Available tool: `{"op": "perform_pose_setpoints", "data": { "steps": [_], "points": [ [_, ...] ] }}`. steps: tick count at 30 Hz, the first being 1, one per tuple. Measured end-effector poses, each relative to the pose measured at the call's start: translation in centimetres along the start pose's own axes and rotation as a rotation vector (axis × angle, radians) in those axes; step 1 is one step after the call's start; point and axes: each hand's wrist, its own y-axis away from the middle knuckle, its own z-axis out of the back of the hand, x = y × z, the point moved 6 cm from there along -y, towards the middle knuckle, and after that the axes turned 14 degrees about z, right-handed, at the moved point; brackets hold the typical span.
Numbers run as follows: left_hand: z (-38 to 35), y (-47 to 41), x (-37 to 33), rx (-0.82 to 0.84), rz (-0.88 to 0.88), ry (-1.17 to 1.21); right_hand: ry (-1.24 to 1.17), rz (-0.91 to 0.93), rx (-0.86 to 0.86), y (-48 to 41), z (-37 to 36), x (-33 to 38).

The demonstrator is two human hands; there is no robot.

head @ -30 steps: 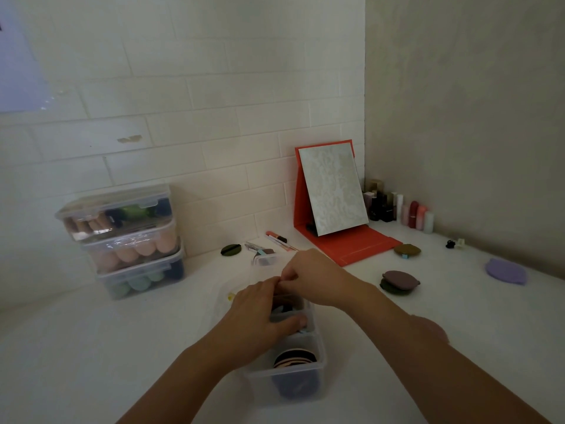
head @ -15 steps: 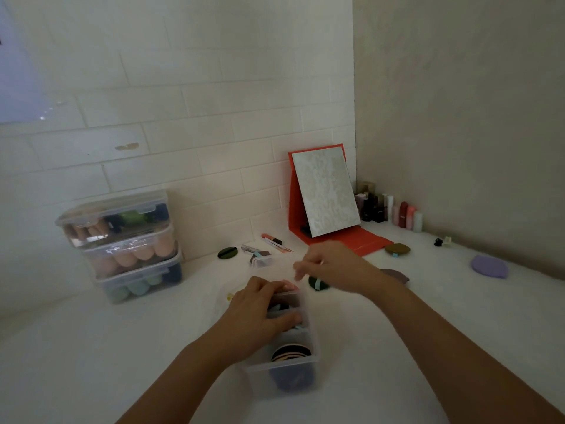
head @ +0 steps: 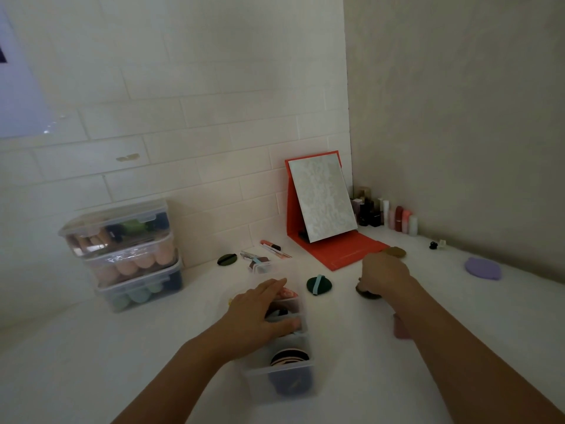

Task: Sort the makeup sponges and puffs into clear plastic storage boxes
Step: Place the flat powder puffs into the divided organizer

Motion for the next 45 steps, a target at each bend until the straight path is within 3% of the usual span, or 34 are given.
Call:
{"op": "perform_pose_setpoints", "data": {
  "steps": [7, 11, 13, 16, 20, 24, 27, 31, 35, 41, 45],
  "points": [
    [0.3, 0.5, 0.3, 0.116, 0.006, 0.046, -0.003, 0.043, -0.275, 1.1, 2.6, 1.3],
    [1.0, 1.6, 0.4, 0.235, -0.001, 0.026, -0.347, 0.294, -0.553, 1.9, 4.6, 3.8],
    [1.6, 2.1, 0.4, 0.282, -0.007, -0.049, -0.516, 0.446, -0.607, 2.8, 5.2, 5.3],
    [2.7, 2.8, 0.4, 0.332, 0.007, -0.141, -0.741, 0.563, -0.551, 3.7, 5.1, 7.0],
    [3.2, 2.8, 0.2, 0.270, 0.034, -0.266, -0.934, 0.619, -0.462, 4.3, 4.1, 9.1],
    [2.9, 2.8, 0.1, 0.241, 0.017, -0.308, -0.881, 0.679, -0.431, 4.6, 2.7, 10.7],
    [3.2, 2.7, 0.4, 0.212, 0.043, -0.160, -0.702, 0.723, -0.452, 5.2, 2.1, 11.7],
    [4.0, 2.2, 0.6, 0.042, 0.083, 0.081, -0.390, 0.795, -0.401, 6.1, 0.9, 13.6],
    [3.5, 1.4, 0.7, -0.103, 0.072, -0.019, -0.254, 0.822, -0.363, 6.3, 0.5, 14.5],
    [3.5, -0.1, 0.2, -0.152, 0.065, -0.061, -0.230, 0.892, -0.214, 5.7, -0.2, 13.9],
    [2.5, -0.7, 0.6, -0.157, 0.057, -0.163, -0.421, 0.868, -0.259, 5.3, 1.4, 12.2]
  ]
}}
